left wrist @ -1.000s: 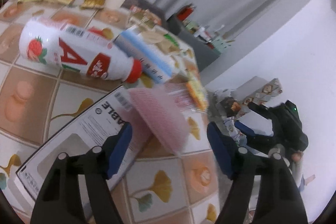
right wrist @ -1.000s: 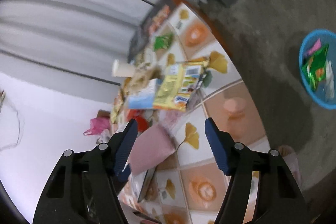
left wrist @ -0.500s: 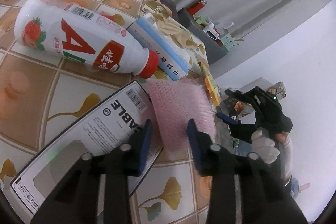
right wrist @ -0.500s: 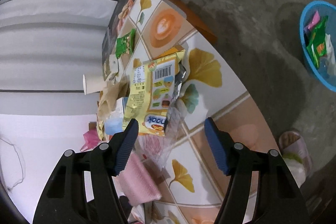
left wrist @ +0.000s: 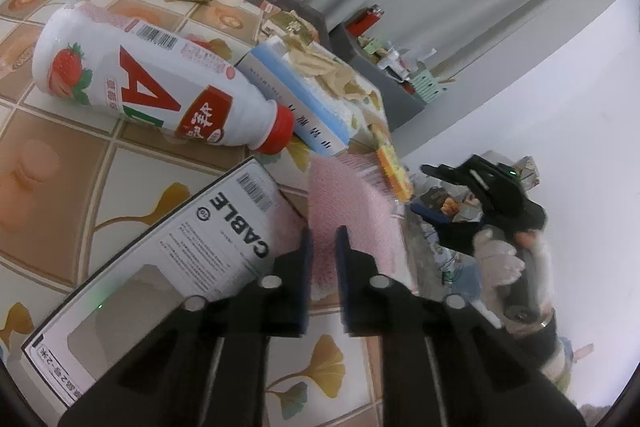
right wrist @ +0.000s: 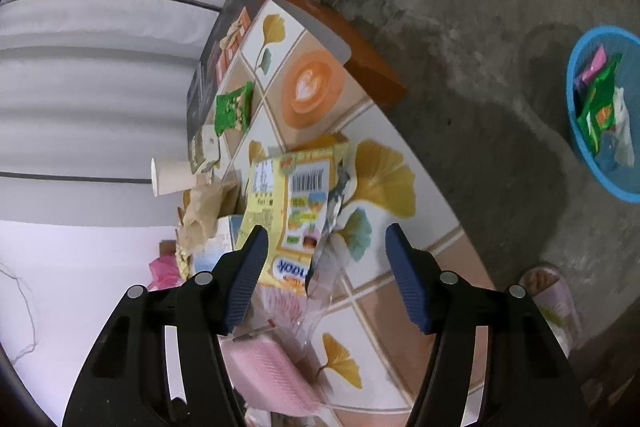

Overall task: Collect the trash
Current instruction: 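Close the left gripper on the pink mesh cloth and lift it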

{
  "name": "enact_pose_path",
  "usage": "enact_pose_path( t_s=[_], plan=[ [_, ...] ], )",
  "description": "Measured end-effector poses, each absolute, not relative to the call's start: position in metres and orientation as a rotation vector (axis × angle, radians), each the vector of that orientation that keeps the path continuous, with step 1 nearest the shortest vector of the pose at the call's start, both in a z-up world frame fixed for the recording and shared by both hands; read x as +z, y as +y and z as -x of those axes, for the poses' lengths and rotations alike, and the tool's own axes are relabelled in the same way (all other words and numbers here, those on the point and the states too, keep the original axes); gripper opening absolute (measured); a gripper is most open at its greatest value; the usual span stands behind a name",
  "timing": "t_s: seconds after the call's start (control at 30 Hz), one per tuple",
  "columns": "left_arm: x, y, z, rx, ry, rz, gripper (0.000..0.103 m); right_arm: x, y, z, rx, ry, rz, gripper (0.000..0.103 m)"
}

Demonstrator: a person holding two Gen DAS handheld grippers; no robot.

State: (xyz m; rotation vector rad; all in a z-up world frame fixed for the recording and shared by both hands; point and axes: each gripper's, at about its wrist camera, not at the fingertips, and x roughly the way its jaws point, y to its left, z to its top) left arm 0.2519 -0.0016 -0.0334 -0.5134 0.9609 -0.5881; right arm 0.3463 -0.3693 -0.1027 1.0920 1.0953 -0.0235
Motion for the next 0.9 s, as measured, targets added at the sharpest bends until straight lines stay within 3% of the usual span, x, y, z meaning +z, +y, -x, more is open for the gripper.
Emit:
enact_pose_path(
  t_s=[0.03,0.33,0.47,0.6,0.9],
  plan=[
    [-0.032,-0.001,-0.250,-0.587,0.956,0.510,0.000,-0.103,-0.370,-0.350,-0.025,1.103,-1.083,0.059],
    [-0.020,0.002,-0.238,-0.576,0.916,0.454,0.000,-0.104,-0.359,-0.380,-0.039,1.193,-0.940,0.041],
    [-0.011,0.003,-0.231,-0.584,0.882,0.411,0.000,-0.106,-0.360,-0.384,-0.053,1.202,-0.909,0.012],
    [-0.007,0.008,-0.226,-0.588,0.866,0.398,0.000,-0.112,-0.365,-0.380,-0.045,1.184,-0.946,0.001],
    [0.001,0.032,-0.221,-0.568,0.830,0.425,0.000,-0.093,-0.379,-0.364,0.021,1.000,-1.047,0.000]
  ],
)
